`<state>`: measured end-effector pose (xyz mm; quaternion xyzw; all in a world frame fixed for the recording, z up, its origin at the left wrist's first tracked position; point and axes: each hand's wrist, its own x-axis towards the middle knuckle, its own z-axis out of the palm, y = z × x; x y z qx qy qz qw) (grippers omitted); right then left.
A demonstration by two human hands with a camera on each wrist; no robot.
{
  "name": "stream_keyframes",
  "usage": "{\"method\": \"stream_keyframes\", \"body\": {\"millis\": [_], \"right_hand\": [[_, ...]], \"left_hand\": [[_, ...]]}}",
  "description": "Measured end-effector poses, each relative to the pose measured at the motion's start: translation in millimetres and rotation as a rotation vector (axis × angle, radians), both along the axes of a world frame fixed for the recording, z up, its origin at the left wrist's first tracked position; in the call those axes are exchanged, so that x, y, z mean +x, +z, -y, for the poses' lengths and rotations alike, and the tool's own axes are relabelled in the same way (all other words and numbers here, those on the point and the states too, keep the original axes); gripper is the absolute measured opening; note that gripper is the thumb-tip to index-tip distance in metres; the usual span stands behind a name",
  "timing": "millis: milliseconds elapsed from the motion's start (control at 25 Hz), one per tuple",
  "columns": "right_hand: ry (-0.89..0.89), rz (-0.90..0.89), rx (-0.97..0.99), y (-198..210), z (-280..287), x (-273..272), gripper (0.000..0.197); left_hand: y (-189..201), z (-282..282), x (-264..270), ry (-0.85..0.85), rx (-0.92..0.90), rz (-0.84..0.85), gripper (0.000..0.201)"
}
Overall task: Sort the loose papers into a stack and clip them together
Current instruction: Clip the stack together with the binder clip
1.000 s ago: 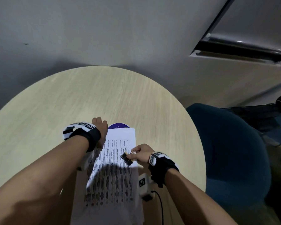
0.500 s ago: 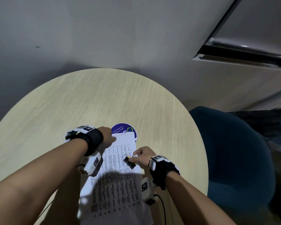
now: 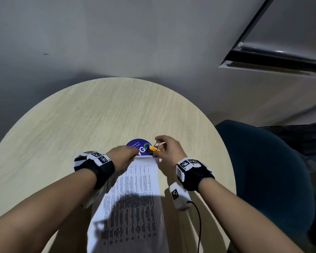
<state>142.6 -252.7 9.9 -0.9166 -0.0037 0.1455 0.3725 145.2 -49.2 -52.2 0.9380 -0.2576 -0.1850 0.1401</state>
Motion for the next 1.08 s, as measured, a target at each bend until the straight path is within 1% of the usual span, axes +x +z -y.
{"method": "stream_keyframes", "body": {"millis": [80,160,360,440,520,600,760,880,960,1080], "right_hand": [[0.081,0.048,-0.119,2.0,-4.1,6.5,0.047],[0.138,0.061,-0.205,0.1,-12.3,2.9,0.047],[0.292,0.031,-0.299,0.8,-27.0,-5.1,0.067],[0.334,0.024,-0.32,2.5,-29.4,-2.8,0.069],[0.394,0.027,-0.359,4.7,-30.7,-0.9,0.066],[0.402,0.027,-0.378,7.8,-29.7,3.0,0.06],[0.302,0.036,-0.314,14.5,-24.0,11.5,0.057],[0.232,0.086,-0.248,17.5,-21.4,13.1,0.046],[0.261,0.09,-0.237,17.8,-20.6,12.5,0.039],[0.326,0.046,-0.247,18.6,-24.5,13.2,0.03]], "left_hand": [[3.7,-0.5,-4.7,-0.017,0.006,0.034,0.009],[6.6,3.1,-7.7,0.009,0.032,0.054,0.012],[7.6,9.8,-5.9,0.075,0.065,0.018,0.019],[4.7,8.4,-5.0,0.091,0.061,-0.001,0.02],[2.1,7.3,-5.5,0.103,0.057,-0.011,0.022],[0.7,6.7,-6.3,0.101,0.06,-0.006,0.022],[0.0,5.8,-6.7,0.129,0.07,-0.011,0.019],[1.8,6.8,-6.6,0.133,0.077,-0.013,0.018],[3.5,7.7,-6.9,0.14,0.082,-0.013,0.019],[4.7,7.3,-7.0,0.162,0.074,-0.027,0.018]]}}
